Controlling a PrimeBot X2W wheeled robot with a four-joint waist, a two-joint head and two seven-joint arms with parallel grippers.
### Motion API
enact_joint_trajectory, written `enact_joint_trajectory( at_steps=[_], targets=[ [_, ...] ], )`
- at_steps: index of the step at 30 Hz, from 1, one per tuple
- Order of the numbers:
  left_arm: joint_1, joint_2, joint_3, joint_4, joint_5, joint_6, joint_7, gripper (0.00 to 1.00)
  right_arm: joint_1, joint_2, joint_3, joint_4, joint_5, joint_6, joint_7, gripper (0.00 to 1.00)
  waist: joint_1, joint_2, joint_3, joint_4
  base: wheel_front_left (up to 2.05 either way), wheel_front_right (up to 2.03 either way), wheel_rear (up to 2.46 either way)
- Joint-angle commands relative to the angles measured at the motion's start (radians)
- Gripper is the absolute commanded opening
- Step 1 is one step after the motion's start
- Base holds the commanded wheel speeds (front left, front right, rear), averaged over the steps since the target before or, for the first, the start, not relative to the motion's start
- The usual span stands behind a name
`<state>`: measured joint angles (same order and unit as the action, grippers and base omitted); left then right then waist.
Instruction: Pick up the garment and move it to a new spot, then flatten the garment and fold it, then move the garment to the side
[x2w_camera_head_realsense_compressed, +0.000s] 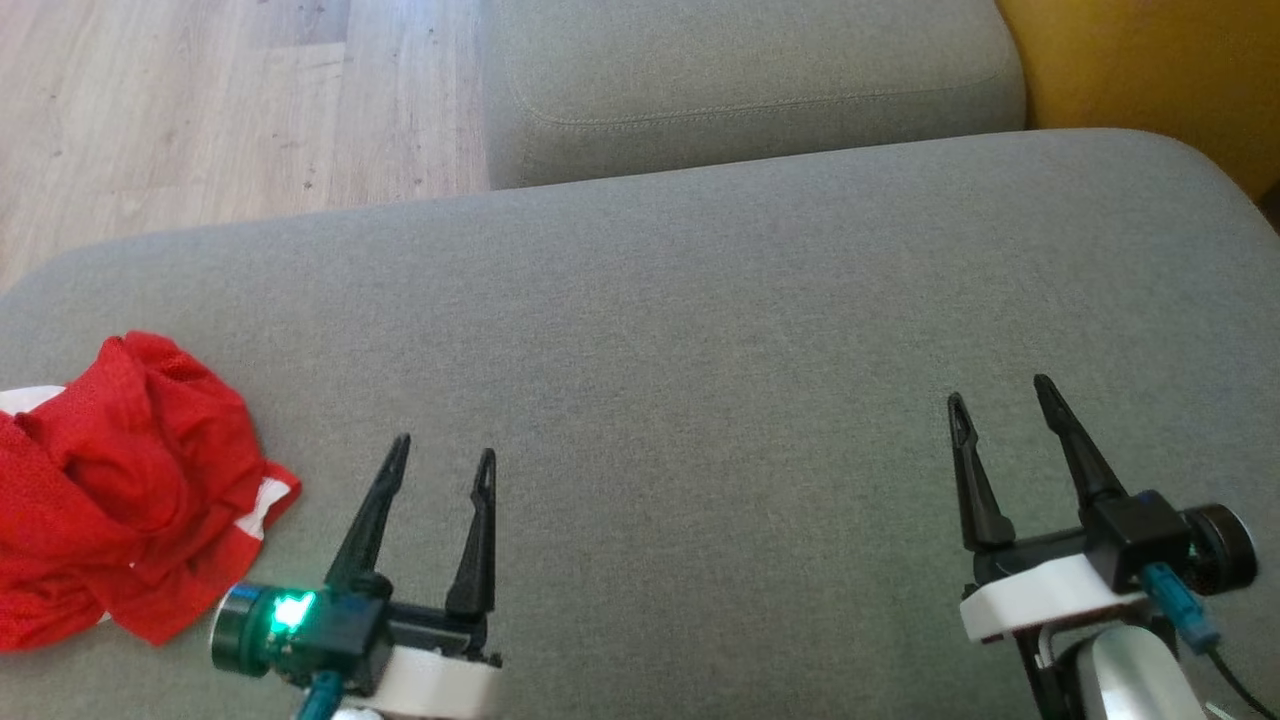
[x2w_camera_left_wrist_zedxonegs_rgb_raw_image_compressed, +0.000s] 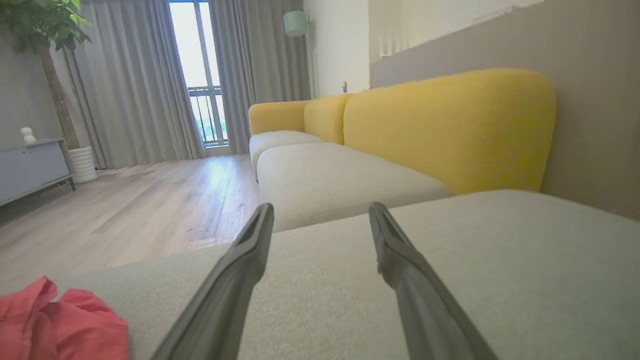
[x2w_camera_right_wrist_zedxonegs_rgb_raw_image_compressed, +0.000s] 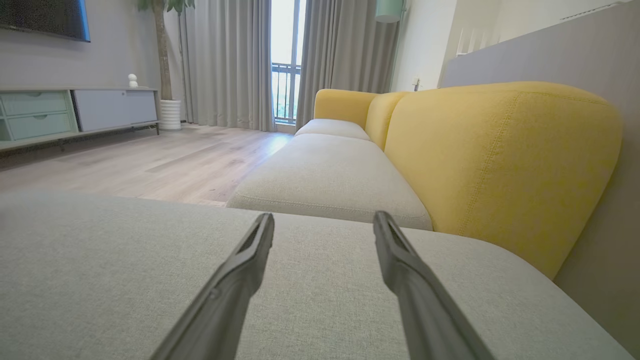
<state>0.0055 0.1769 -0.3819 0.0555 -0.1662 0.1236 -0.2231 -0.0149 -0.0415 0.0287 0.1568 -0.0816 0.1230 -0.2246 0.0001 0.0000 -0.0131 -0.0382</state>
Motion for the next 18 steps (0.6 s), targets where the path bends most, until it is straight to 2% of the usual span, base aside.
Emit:
enact_joint_trajectory(
  at_steps=[1,6,14,18],
  targets=[
    [-0.043,0.001,0.04,-0.045,0.011,0.004,-0.017,1.0,-0.053,-0.008,0.03,-0.04,-0.015,0.007,-0.016,1.0,-0.0001,0.0,0.002,0.0,0.0,0.0,0.0],
    [-0.018,-0.033,0.106,-0.062,0.005,-0.039,-0.032,1.0,-0.043,-0.009,0.039,-0.032,0.053,0.008,-0.03,1.0,-0.0001,0.0,0.004,0.004,0.0,0.0,0.0],
    [0.023,-0.109,0.234,-0.008,-0.077,-0.161,-0.039,1.0,-0.031,-0.009,0.052,0.015,0.223,0.008,-0.037,1.0,-0.0001,0.0,0.002,0.009,0.0,0.0,0.0],
    [0.032,-0.123,0.265,0.042,-0.106,-0.19,-0.039,1.0,-0.027,-0.009,0.051,0.043,0.283,0.008,-0.037,1.0,-0.0001,0.0,-0.002,0.007,0.0,0.0,0.0]
  ],
)
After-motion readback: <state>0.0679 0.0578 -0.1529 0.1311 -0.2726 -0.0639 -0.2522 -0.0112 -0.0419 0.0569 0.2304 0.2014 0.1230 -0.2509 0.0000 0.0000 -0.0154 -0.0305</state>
